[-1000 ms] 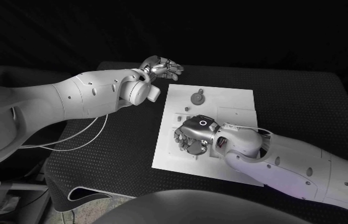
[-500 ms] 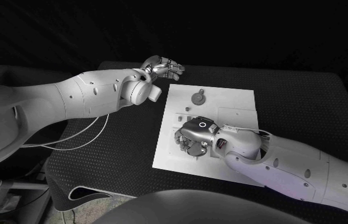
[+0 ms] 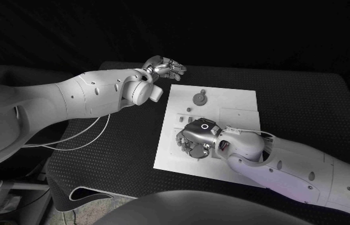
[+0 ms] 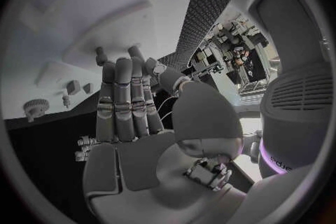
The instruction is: Assemble the parts on the task board
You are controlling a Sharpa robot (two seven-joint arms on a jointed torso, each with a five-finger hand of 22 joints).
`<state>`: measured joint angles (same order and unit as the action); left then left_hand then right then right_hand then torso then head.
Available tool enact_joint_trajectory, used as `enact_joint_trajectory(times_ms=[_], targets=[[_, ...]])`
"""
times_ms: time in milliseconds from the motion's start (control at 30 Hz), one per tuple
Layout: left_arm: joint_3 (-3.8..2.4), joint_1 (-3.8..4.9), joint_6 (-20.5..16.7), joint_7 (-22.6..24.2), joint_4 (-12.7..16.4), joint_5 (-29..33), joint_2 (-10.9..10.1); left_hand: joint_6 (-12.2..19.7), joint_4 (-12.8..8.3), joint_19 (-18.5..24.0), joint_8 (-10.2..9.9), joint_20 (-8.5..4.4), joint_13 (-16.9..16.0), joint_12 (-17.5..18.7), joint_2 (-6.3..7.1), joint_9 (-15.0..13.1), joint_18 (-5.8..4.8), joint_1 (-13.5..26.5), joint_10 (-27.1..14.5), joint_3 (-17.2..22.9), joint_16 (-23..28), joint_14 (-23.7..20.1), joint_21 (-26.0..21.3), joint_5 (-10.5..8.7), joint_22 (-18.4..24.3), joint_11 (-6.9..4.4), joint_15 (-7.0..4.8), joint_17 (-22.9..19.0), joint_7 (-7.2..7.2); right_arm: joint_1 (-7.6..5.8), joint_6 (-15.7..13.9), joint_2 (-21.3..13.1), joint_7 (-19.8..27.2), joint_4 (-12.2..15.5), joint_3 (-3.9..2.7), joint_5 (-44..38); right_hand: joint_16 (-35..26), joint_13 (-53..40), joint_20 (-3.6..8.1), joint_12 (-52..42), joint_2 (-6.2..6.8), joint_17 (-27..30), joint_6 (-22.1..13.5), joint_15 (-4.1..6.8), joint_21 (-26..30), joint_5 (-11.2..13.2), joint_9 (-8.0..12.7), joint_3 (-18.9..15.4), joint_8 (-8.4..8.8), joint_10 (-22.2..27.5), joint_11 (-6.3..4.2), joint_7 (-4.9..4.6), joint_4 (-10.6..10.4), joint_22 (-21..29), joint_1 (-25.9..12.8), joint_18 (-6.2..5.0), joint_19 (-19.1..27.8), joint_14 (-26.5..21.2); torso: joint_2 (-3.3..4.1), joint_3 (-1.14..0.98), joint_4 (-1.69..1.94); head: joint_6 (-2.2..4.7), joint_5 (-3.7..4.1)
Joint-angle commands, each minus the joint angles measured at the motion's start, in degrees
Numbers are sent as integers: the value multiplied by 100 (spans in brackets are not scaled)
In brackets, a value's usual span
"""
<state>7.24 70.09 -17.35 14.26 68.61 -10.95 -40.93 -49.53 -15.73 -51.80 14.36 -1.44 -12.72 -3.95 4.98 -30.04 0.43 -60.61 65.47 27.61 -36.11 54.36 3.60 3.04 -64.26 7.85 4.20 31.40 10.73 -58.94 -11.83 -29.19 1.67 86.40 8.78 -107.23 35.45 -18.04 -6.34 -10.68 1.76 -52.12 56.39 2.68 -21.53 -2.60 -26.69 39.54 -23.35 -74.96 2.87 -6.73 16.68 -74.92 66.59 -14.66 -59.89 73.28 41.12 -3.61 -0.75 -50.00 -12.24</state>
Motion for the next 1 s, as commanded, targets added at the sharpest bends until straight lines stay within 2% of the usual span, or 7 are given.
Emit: enact_joint_trajectory(times_ms=[33,333,1000], targets=[[-6,9,86,40,6,34,13,37,2,-11,23,-1,-7,-3,-4,9,-39,58,-4,-38,40,57,25,-10,7,-7,1,11,-14,29,156,-13,12,9,19,-83,36,-2,18,25,-6,-7,57,26,-39,-28,-158,24,-39,-1,2,26,3,-135,58,-34,-11,-2,0,-1,-1,0,-4],[-6,9,87,37,5,34,12,40,3,-9,23,0,-7,-2,-5,11,-39,60,-7,-38,46,56,25,-10,9,-6,1,17,-13,34,184,-27,18,6,19,-25,39,-7,19,26,-6,-9,58,27,-42,-28,-163,23,-38,-2,2,26,2,-136,60,-34,-11,-4,-1,5,-3,0,-8],[-6,9,95,37,1,34,14,42,2,-7,25,0,-6,-1,-8,13,-40,60,-10,-39,57,56,25,-10,14,-5,2,28,-13,44,220,-34,50,38,19,-10,43,-17,20,31,-6,-12,58,28,-48,-28,-171,22,-38,-2,1,27,3,-136,66,-34,-8,-8,-1,2,-2,0,-11]])
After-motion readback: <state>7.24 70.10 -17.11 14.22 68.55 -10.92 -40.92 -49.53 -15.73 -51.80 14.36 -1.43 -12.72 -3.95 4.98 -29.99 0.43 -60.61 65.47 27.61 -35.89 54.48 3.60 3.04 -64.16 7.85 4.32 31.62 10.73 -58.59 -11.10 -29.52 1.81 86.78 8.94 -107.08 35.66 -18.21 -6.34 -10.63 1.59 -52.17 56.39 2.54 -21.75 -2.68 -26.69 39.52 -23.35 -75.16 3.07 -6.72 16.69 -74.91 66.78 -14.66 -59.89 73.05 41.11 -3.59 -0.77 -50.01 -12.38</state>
